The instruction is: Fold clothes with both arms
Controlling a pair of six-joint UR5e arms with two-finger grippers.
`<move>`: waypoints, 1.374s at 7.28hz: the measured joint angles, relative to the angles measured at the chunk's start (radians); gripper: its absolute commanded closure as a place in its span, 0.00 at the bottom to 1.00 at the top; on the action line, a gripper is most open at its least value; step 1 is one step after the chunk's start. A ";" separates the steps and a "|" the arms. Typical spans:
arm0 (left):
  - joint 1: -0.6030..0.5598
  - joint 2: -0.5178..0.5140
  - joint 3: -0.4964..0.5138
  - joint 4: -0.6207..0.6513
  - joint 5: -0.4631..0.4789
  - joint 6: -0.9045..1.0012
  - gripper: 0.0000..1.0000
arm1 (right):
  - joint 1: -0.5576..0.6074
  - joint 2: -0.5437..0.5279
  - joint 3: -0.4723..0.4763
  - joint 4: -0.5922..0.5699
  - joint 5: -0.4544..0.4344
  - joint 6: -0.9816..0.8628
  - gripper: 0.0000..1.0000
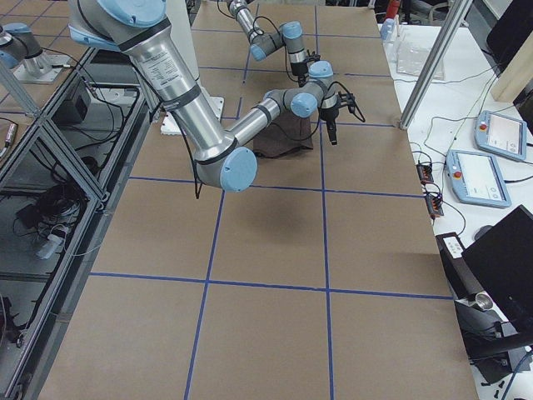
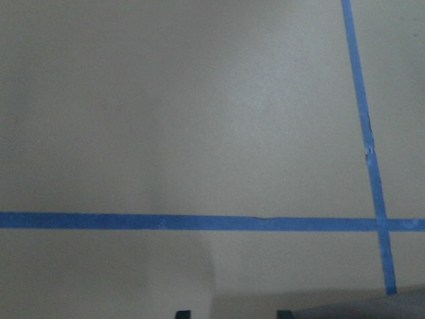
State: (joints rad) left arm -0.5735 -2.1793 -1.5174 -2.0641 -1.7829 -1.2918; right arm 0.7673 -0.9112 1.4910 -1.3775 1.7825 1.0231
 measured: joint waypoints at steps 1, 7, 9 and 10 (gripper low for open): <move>0.021 0.000 -0.003 0.000 0.000 -0.028 0.78 | 0.001 0.000 0.000 0.000 0.000 0.000 0.00; 0.003 0.027 0.002 0.001 0.010 -0.018 1.00 | 0.001 -0.003 0.000 0.000 0.000 0.000 0.00; -0.048 0.037 0.026 -0.004 0.010 0.055 1.00 | 0.000 -0.003 0.001 0.001 0.000 0.000 0.00; -0.063 0.040 0.043 -0.011 0.010 0.067 0.01 | 0.000 -0.003 0.003 0.002 0.001 0.000 0.00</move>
State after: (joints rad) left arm -0.6369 -2.1394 -1.4744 -2.0753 -1.7733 -1.2247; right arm 0.7671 -0.9146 1.4941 -1.3752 1.7838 1.0232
